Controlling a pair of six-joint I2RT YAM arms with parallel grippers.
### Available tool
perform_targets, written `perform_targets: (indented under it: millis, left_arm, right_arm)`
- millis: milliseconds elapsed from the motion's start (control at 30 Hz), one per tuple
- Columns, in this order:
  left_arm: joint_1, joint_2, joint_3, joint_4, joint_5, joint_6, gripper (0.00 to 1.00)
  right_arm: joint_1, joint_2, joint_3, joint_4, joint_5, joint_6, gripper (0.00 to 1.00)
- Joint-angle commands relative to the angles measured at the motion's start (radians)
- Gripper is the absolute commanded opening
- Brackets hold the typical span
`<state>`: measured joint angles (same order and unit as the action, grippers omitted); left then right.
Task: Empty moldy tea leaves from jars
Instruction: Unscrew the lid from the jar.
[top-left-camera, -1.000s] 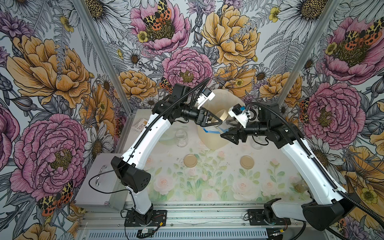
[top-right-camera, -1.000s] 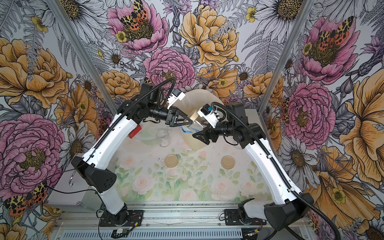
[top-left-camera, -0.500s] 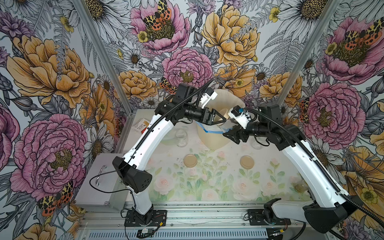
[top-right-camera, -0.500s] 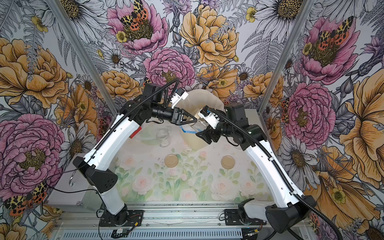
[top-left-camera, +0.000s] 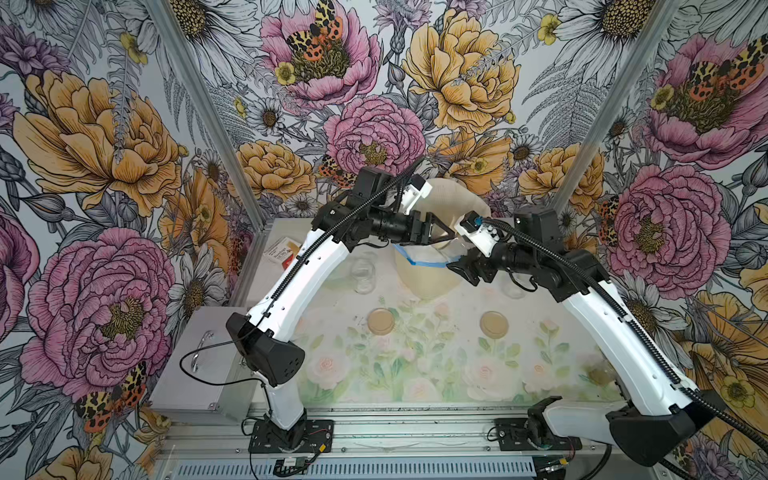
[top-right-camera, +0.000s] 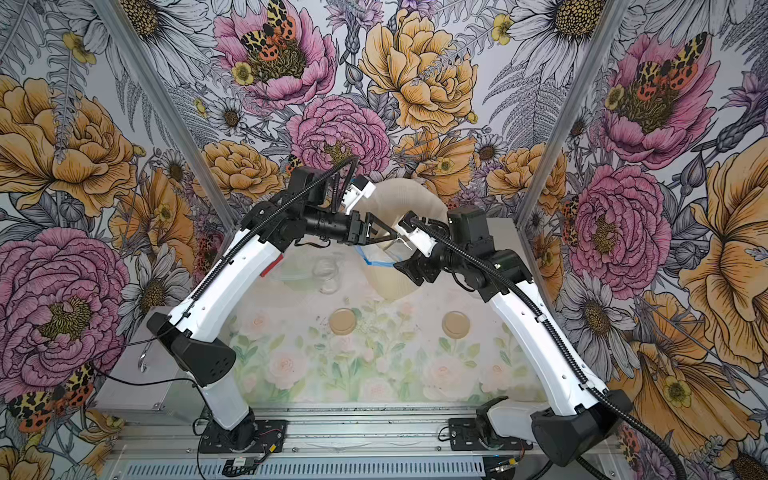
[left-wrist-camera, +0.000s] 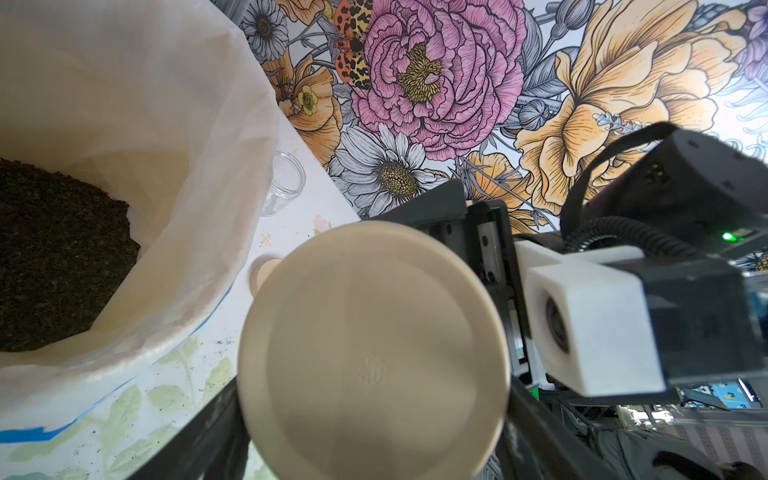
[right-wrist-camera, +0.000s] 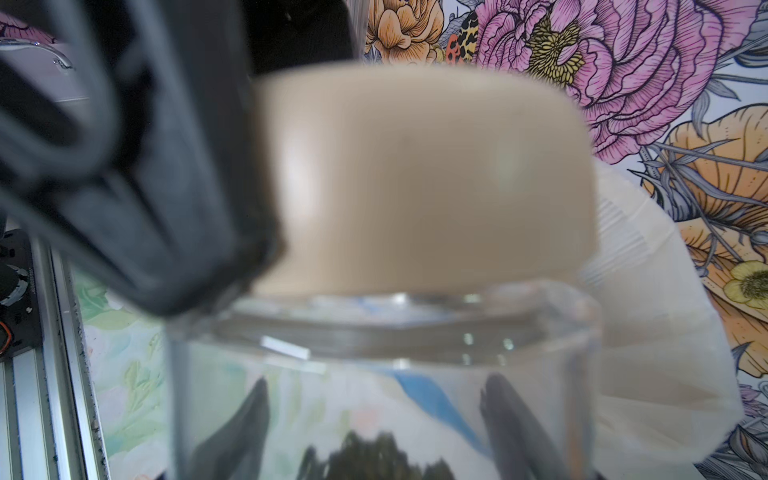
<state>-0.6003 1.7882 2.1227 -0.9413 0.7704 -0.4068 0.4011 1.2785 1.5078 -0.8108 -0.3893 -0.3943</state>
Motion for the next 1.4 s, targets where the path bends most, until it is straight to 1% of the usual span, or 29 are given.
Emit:
perform_targets:
  millis: [0, 333, 667, 900, 1133, 1367]
  left_arm:
    - [-0.006, 0.000, 0.016, -0.006, -0.014, -0.080, 0.76]
    - [0.011, -0.003, 0.008, -0.005, -0.035, -0.200, 0.76]
    - [0.024, -0.019, -0.030, -0.007, -0.047, -0.251, 0.76]
    - [0.022, -0.029, -0.033, -0.007, -0.092, -0.316, 0.76]
    - [0.026, -0.025, -0.027, -0.007, -0.079, -0.377, 0.75]
    - [0.021, -0.017, -0.015, -0.006, -0.072, -0.386, 0.75]
  right_arm:
    - [0.006, -0.036, 0.010, 0.159, 0.027, -0.004, 0.52]
    - [0.007, -0.044, -0.005, 0.194, 0.066, -0.017, 0.52]
    - [0.008, -0.053, -0.016, 0.226, 0.096, -0.045, 0.51]
    - [0.007, -0.065, -0.022, 0.255, 0.114, -0.065, 0.51]
    - [0.010, -0.070, -0.027, 0.278, 0.127, -0.087, 0.51]
    - [0.012, -0.071, -0.047, 0.307, 0.116, -0.080, 0.50]
